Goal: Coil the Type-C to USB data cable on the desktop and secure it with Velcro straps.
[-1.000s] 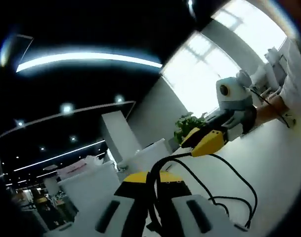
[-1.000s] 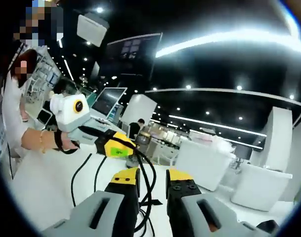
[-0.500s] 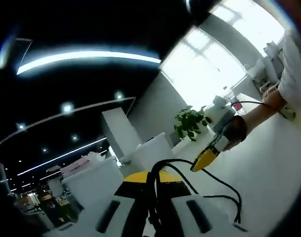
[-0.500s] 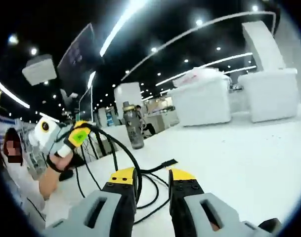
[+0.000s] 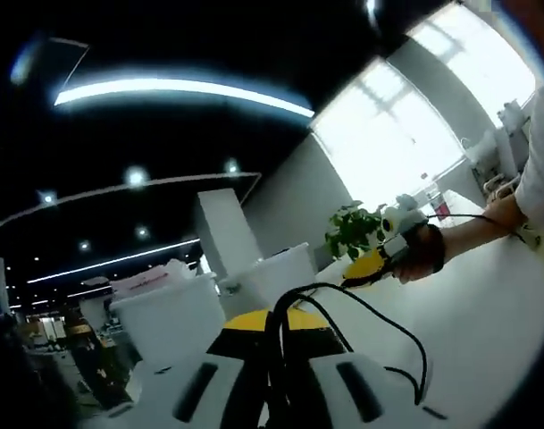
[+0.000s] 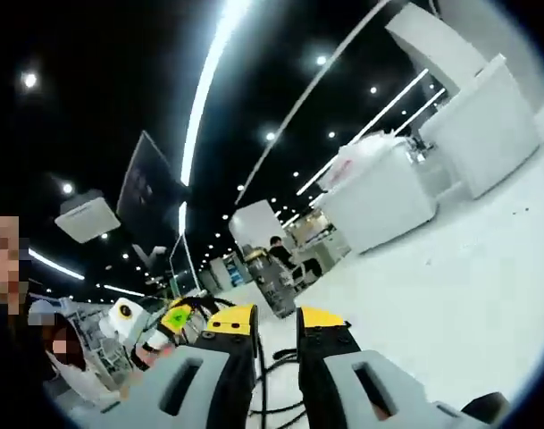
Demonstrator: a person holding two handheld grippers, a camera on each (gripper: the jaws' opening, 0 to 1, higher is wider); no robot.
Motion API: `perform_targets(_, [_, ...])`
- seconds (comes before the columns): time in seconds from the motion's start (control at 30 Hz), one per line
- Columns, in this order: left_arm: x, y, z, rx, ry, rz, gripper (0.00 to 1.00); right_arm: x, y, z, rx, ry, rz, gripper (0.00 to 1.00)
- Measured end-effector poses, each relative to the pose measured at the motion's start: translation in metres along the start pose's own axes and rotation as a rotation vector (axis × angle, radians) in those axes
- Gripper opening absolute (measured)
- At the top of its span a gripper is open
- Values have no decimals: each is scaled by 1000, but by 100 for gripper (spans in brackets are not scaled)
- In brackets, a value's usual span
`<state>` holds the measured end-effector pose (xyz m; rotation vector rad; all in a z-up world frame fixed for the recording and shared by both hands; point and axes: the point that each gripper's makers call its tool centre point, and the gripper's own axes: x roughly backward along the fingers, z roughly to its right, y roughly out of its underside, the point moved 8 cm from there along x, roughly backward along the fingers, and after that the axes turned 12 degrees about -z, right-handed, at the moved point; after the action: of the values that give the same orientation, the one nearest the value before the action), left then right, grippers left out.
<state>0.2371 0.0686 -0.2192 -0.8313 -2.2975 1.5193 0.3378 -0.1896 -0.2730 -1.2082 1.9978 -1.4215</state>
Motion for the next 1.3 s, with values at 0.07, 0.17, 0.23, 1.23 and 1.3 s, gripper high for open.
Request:
perform_targets(0.07, [3,-6,2,-24,1,34,6,-8,11,11,122,118,-84,17])
perform_targets(0.17, [9,-16,7,-58,-10,69,6,-25,31,13,190,165,-134,22])
perform_targets(0.23, [12,-22,10,-72,-5,99,6,-36,41,10,211,153,-200,26])
perform_targets(1.23, [38,-71,11,-39,3,332,6,-82,71,-43,940,179,-518,2])
perform_targets(1.3, [39,-69,10,-33,5,329,6,-77,57,-41,945,224,-411,2])
